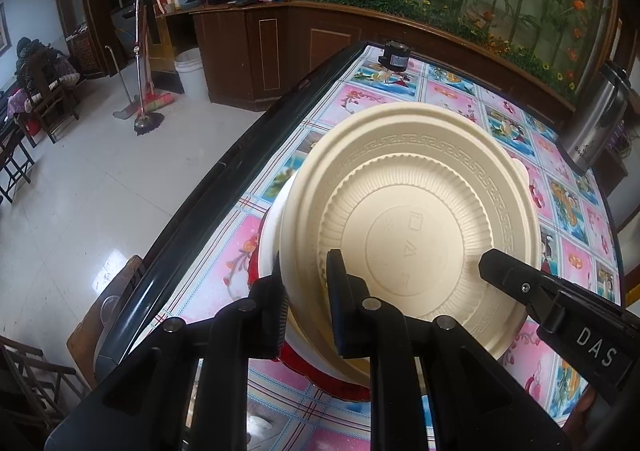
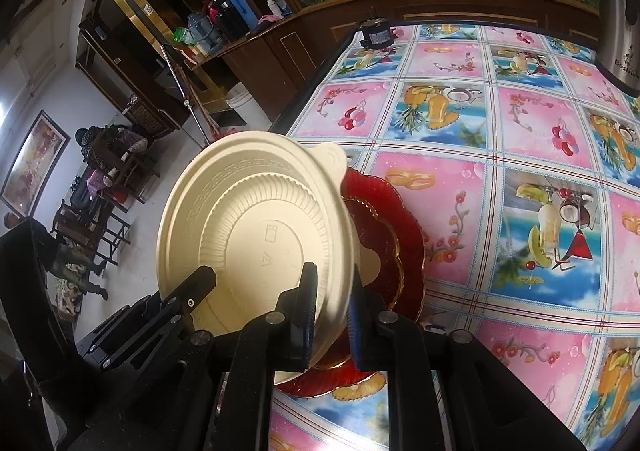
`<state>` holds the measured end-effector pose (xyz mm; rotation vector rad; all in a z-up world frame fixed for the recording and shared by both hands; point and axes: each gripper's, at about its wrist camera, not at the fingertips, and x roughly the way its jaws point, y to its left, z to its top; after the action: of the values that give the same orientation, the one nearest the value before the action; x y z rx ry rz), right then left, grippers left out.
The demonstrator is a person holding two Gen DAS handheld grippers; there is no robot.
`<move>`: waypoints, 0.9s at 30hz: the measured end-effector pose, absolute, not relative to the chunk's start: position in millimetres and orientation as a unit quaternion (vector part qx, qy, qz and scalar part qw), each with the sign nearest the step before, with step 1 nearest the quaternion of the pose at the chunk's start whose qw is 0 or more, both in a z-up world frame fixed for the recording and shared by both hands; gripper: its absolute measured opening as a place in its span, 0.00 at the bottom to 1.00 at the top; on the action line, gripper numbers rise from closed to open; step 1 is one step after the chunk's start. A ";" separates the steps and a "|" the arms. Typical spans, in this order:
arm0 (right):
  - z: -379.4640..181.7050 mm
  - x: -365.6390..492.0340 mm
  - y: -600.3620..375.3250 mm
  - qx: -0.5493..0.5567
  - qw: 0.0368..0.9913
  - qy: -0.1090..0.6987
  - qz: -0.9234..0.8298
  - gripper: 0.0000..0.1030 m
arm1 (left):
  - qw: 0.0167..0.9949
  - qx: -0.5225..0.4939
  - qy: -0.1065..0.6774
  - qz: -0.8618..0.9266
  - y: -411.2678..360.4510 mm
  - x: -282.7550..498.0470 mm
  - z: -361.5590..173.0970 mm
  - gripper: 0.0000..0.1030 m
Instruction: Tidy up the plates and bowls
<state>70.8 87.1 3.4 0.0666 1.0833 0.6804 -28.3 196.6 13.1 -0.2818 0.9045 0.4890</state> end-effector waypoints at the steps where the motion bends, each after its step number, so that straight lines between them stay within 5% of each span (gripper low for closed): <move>1: 3.7 71.3 87.8 0.030 0.802 0.505 0.317 0.16 | 0.861 -0.135 0.431 0.234 196.6 -28.0 12.9 0.15; 6: 3.3 72.3 90.0 0.030 0.802 0.507 0.315 0.17 | 0.862 -0.136 0.429 0.234 196.8 -27.5 14.3 0.16; 11: 3.4 73.8 92.6 0.034 0.802 0.504 0.318 0.40 | 0.863 -0.131 0.428 0.234 196.1 -26.6 13.7 0.21; 14: 3.0 74.5 94.2 0.031 0.803 0.503 0.317 0.41 | 0.864 -0.128 0.426 0.236 195.1 -27.0 14.7 0.21; 16: 3.0 75.2 92.9 0.034 0.804 0.503 0.315 0.48 | 0.865 -0.127 0.427 0.232 195.2 -27.1 15.4 0.26; 18: 3.8 76.5 89.9 0.039 0.808 0.502 0.308 0.66 | 0.865 -0.128 0.426 0.230 194.2 -28.4 16.8 0.44; 21: 7.8 75.7 86.2 0.039 0.813 0.497 0.302 0.74 | 0.868 -0.119 0.412 0.251 191.6 -33.5 22.0 0.70; 27: 16.2 71.1 78.3 0.038 0.818 0.488 0.302 0.80 | 0.874 -0.116 0.394 0.260 189.9 -44.8 31.8 0.72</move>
<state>71.1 78.3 16.2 0.0810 1.0406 0.6434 -44.8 189.9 31.8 -0.2414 0.8230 0.5435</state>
